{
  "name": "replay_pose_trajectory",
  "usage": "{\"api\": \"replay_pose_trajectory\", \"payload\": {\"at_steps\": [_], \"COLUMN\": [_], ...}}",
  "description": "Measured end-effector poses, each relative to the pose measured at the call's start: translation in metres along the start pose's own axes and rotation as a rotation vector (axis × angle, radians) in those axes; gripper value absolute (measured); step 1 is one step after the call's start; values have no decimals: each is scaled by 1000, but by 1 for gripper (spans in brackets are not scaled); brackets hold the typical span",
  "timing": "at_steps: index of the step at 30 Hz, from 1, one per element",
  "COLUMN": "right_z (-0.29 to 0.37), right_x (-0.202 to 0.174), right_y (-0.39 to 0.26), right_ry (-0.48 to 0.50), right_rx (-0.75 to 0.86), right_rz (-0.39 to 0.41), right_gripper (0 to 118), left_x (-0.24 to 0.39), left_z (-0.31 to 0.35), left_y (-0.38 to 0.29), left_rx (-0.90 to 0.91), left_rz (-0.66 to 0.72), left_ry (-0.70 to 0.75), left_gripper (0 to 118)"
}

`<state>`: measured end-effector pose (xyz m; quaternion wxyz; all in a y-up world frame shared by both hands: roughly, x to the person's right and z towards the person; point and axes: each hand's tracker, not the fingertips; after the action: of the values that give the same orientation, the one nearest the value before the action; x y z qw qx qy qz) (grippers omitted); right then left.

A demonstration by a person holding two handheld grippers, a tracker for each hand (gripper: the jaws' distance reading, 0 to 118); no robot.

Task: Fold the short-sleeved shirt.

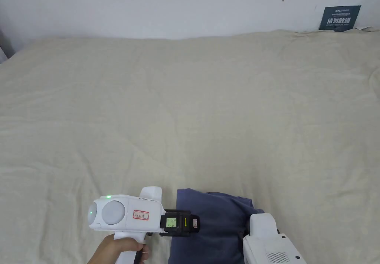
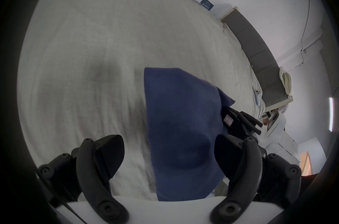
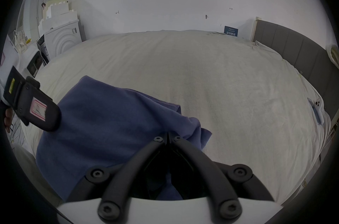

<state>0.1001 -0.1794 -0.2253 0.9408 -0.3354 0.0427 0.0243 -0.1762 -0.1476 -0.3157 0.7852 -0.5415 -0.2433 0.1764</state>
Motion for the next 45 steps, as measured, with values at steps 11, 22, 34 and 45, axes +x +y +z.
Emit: {"api": "replay_pose_trajectory", "payload": {"at_steps": [11,22,34,45], "right_z": [1,47,119,150], "right_x": [2,19,60,77], "right_y": [4,43,122,158], "right_ry": [15,59,3,-57], "right_rx": [-12,104,379,504], "right_rz": [14,29,44,59], "right_gripper": [0,0,0,0], "left_x": [4,29,-2,-99], "left_z": [-10,12,85,182], "left_y": [5,-1,28,52], "left_rx": [-92,-9,64,136], "left_rz": [49,-49,-101,-36], "left_ry": [-43,28,173,455], "left_gripper": [22,16,16,16]}}
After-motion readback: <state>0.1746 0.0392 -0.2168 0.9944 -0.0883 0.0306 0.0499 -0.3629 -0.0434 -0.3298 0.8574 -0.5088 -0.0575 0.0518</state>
